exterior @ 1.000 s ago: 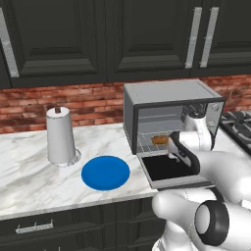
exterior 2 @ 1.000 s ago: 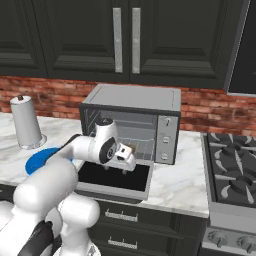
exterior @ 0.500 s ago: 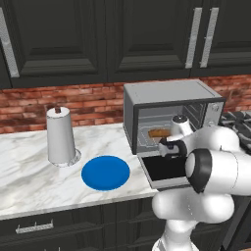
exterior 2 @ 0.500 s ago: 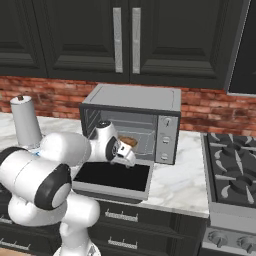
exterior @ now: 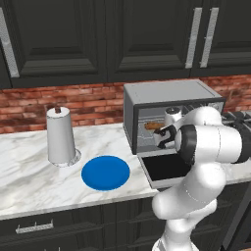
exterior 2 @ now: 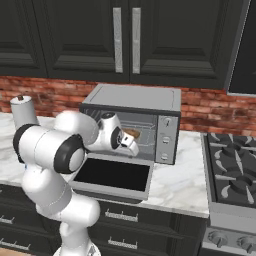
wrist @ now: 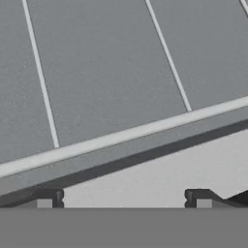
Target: Pull the toaster oven rack outwards. Pick up the baguette from the plate and place it on the toaster oven rack. Close the toaster oven door fully and set the temperature to the lowest setting.
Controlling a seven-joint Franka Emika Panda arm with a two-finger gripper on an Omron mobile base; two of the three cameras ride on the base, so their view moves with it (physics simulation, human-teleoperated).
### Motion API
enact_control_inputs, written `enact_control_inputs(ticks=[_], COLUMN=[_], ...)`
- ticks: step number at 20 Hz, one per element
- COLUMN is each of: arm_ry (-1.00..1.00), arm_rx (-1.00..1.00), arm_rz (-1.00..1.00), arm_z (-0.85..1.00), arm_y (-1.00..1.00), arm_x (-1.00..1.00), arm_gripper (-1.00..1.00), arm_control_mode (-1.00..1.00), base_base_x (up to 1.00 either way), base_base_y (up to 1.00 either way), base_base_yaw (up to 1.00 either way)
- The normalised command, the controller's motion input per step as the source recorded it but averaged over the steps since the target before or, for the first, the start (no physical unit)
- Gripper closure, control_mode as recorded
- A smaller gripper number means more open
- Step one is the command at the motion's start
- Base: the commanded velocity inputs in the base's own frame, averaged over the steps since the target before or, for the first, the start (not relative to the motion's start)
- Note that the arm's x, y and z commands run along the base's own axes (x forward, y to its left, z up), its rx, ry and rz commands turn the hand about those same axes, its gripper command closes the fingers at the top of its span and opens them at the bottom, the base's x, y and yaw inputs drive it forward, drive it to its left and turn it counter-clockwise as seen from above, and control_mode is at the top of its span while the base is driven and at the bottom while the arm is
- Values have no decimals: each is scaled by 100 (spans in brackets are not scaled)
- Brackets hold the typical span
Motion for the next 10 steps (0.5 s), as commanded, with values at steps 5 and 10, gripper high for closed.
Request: enact_control_inputs(ticks=[5,10], arm_ry=[0,0], arm_rx=[0,2], arm_rz=[0,0], arm_z=[9,6], arm_y=[-1,-5], arm_x=[23,-21], arm_gripper=[-100,-100], arm_control_mode=[-100,-100], base_base_x=[0,0], base_base_y=[0,0], base_base_yaw=[0,0])
